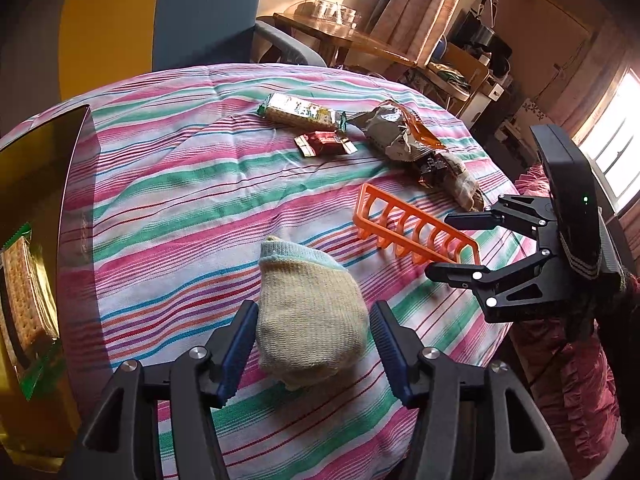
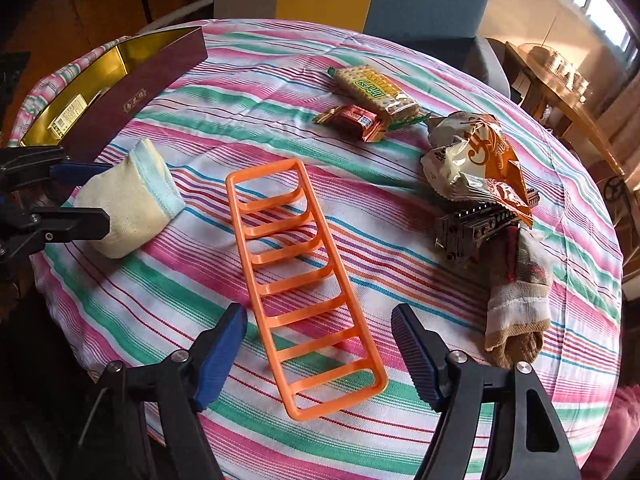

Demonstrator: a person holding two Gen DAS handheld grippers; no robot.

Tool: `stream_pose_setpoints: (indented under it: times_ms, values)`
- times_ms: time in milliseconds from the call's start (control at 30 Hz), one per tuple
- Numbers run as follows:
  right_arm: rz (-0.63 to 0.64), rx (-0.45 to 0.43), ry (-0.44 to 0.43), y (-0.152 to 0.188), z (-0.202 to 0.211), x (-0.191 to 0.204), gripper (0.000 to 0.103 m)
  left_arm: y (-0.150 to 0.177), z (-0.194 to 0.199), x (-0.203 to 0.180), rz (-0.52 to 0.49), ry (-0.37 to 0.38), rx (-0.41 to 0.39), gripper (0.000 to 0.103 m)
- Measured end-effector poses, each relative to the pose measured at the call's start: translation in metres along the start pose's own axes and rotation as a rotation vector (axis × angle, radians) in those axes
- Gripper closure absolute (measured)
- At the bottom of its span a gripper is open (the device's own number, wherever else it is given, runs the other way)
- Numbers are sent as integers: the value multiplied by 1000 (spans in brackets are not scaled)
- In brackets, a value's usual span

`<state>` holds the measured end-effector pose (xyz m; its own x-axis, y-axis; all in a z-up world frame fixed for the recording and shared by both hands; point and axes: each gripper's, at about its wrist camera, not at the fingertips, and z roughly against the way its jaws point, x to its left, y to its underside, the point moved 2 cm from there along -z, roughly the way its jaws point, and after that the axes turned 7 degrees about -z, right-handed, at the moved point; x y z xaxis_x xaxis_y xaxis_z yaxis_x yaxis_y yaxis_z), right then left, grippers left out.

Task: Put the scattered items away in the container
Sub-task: 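Lift and carry the sock and orange rack toward the gold tray with both grippers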

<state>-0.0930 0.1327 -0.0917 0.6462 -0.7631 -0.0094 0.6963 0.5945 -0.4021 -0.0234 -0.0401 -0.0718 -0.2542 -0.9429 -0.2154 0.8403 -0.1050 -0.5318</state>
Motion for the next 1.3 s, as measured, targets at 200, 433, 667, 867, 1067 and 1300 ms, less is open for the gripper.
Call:
stream_pose_setpoints:
  times_ms: [200,433,667,867,1067,1300]
  values:
    - [-64,-30,46,5,3,5,45,2,-6,0,-4,-9,8,45]
    - [-243,-64,58,14,10,18,45,7,-17,-8,-22,12,34,43]
    - [-337,-68,42,16,5,23,50,8,-13,-9,-30,-30,8,49]
    - [-355,-99,48,20,7,24,51,9,-11,-5,-8,-55,-5,50]
    - [-389,-119,67,20,8,27,52,13,-10,-16,-59,-124,-13,50]
    - [-387,-142,91,17,13,45,53,10,13,-15,-43,-136,-78,51]
